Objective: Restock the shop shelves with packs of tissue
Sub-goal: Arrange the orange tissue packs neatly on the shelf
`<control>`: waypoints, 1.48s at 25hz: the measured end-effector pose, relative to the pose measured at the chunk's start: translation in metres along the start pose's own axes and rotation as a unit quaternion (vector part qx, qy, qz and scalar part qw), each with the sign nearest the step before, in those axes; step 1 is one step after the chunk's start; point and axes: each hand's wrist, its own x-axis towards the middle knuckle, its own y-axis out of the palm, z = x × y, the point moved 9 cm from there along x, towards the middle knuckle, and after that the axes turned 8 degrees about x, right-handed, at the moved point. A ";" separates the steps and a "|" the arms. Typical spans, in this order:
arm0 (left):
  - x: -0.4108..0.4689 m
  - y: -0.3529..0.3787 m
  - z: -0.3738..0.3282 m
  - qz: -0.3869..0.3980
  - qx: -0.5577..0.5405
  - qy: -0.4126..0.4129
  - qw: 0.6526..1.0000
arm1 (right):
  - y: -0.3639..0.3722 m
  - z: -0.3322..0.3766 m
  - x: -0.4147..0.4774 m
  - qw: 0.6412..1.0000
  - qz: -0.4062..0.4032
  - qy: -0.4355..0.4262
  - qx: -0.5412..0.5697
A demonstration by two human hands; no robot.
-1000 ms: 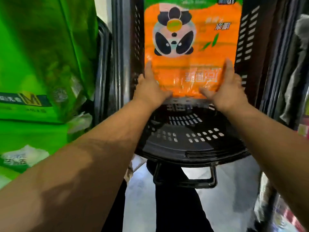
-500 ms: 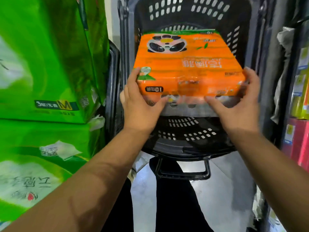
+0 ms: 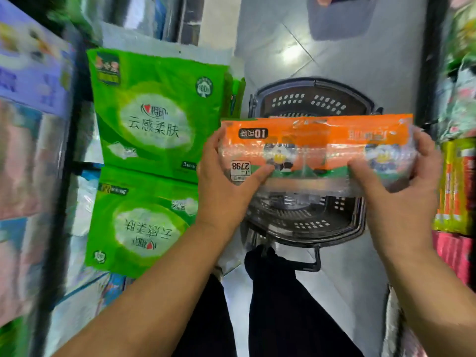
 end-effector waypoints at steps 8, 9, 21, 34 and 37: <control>-0.095 -0.187 -0.082 -0.140 -0.019 0.024 0.990 | 0.070 0.171 -0.064 0.988 0.108 -0.103 0.034; -0.109 -0.212 -0.087 -0.163 -0.016 0.030 0.986 | 0.084 0.187 -0.077 0.985 0.121 -0.116 0.034; -0.284 -0.467 -0.063 -0.413 0.065 0.050 0.907 | 0.248 0.326 -0.254 0.911 0.338 -0.226 0.060; -0.404 -0.534 -0.072 -0.638 0.137 0.024 0.758 | 0.368 0.425 -0.346 0.735 0.558 -0.314 0.221; -0.404 -0.542 -0.057 -0.649 0.149 -0.029 0.746 | 0.401 0.427 -0.358 0.700 0.594 -0.319 0.235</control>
